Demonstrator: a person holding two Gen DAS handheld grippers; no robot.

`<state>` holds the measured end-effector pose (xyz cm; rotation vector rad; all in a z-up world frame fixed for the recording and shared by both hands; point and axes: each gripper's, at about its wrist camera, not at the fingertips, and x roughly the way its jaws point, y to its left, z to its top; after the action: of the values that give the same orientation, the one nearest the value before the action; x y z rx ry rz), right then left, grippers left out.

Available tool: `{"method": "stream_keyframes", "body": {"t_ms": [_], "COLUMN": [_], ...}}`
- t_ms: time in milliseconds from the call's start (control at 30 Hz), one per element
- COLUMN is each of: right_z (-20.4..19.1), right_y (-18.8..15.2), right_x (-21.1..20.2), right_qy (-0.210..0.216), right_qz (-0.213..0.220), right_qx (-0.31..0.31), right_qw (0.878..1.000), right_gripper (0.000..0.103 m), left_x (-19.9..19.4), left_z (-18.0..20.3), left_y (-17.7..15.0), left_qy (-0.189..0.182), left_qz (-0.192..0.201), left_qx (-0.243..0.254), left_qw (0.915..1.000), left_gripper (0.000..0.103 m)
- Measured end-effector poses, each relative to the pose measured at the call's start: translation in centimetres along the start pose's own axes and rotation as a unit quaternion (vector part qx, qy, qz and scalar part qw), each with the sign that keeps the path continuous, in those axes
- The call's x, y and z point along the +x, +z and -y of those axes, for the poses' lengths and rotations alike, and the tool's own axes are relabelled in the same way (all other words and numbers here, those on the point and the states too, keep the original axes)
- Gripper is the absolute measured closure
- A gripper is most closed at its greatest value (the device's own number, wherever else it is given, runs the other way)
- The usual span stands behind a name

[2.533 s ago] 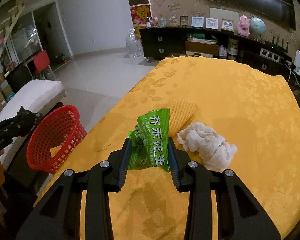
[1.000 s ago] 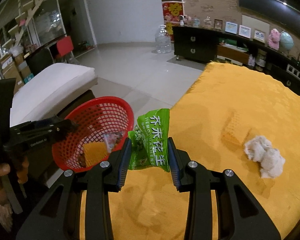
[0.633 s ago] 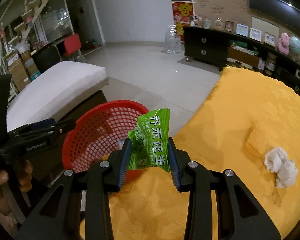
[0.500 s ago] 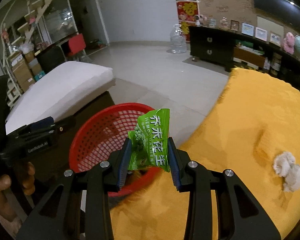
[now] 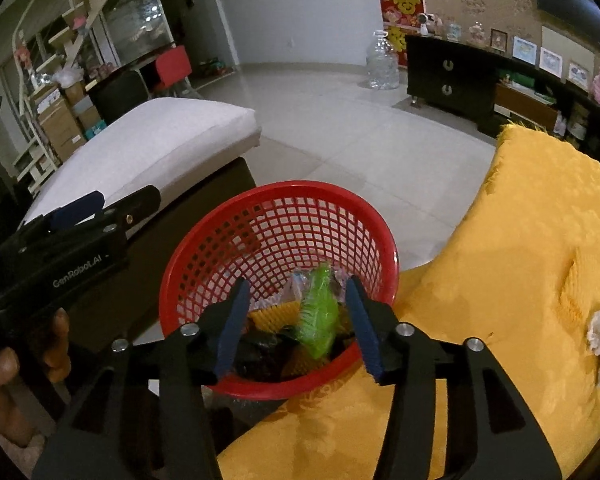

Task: Collect trash
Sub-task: 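Open both tools to drop the black bag and green packet into the wastebasket, then grasp the white mesh cloth with the right tool while the left tool moves to the yellow foam net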

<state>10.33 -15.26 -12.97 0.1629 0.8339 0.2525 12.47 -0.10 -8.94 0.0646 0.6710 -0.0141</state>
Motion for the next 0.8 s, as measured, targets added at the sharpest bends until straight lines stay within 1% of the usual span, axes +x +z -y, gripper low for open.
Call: {"method": "stream_keyframes", "body": {"t_ms": [133, 300, 433, 667, 733, 800], "right_z": [0.8, 2.5, 4.6, 8.8, 10.0, 11.7], "right_y": [-0.6, -1.7, -2.4, -4.2, -4.4, -4.8], "right_x": [-1.3, -3.7, -6.0, -10.2, -10.9, -12.0], "right_qy": [-0.009, -0.04, -0.063, -0.116, -0.125, -0.134], "right_qz": [0.005, 0.01, 0.018, 0.036, 0.041, 0.049], "right_qx": [0.003, -0.008, -0.004, 0.009, 0.02, 0.043], "right_qw": [1.0, 0.999, 0.998, 0.993, 0.991, 0.989], "right_gripper": [0.048, 0.045, 0.043, 0.039, 0.037, 0.034], "left_x": [0.1, 0.0, -0.2, -0.3, -0.3, -0.4], "left_z": [0.0, 0.5, 1.3, 2.7, 3.2, 3.8], "left_y": [0.0, -0.1, -0.3, -0.6, -0.7, -0.8], "left_qy": [-0.004, -0.01, -0.015, -0.025, -0.028, -0.031], "left_qz": [-0.001, 0.0, 0.002, 0.0, -0.001, -0.001], "left_qx": [-0.001, 0.003, 0.011, 0.022, 0.024, 0.029], "left_qw": [1.0, 0.9999, 0.9998, 0.9994, 0.9993, 0.9991], "left_gripper": [0.024, 0.024, 0.024, 0.022, 0.022, 0.022]}}
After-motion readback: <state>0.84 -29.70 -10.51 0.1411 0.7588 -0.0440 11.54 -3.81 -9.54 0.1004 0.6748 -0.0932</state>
